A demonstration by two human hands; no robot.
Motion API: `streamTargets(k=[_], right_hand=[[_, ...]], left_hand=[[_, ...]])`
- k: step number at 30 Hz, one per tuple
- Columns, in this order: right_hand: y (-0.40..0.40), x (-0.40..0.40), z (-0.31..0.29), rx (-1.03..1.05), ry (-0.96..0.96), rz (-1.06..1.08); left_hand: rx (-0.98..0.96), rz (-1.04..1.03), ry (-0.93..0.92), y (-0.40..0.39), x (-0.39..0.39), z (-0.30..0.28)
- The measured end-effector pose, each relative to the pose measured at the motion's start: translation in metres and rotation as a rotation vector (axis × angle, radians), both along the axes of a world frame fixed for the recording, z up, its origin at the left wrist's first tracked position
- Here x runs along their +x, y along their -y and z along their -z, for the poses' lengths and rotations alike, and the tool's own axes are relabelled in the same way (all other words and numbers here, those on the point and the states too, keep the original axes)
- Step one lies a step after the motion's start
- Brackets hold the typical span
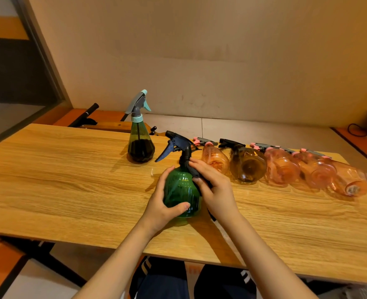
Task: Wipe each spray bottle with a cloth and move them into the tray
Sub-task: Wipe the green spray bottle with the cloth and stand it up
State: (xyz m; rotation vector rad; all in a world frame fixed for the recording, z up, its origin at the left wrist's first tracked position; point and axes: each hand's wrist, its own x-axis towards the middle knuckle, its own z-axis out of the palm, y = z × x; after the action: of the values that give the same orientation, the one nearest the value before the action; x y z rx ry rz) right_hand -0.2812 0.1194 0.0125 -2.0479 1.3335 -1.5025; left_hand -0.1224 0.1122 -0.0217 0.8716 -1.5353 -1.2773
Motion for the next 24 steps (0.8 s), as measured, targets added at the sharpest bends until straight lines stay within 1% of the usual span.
streamTargets(k=[3, 6, 9, 14, 20, 24], right_hand=[[0.000, -0.005, -0.002, 0.056, 0.016, -0.037], [-0.006, -0.008, 0.010, 0.109, 0.084, 0.013], [-0.011, -0.007, 0.020, 0.094, 0.113, 0.067], [-0.016, -0.001, 0.024, 0.057, 0.142, 0.090], [-0.028, 0.007, 0.044, 0.039, 0.115, 0.095], [-0.036, 0.011, 0.053, -0.008, 0.017, 0.051]], left_hand=[[0.000, 0.004, 0.013, 0.001, 0.002, 0.000], [0.007, 0.006, 0.005, 0.001, 0.002, 0.002], [0.007, 0.023, 0.020, 0.002, 0.002, 0.004], [0.018, 0.019, 0.009, 0.005, 0.000, 0.007], [0.073, -0.060, -0.099, 0.007, 0.001, 0.005], [0.192, -0.086, -0.236, 0.013, 0.006, 0.011]])
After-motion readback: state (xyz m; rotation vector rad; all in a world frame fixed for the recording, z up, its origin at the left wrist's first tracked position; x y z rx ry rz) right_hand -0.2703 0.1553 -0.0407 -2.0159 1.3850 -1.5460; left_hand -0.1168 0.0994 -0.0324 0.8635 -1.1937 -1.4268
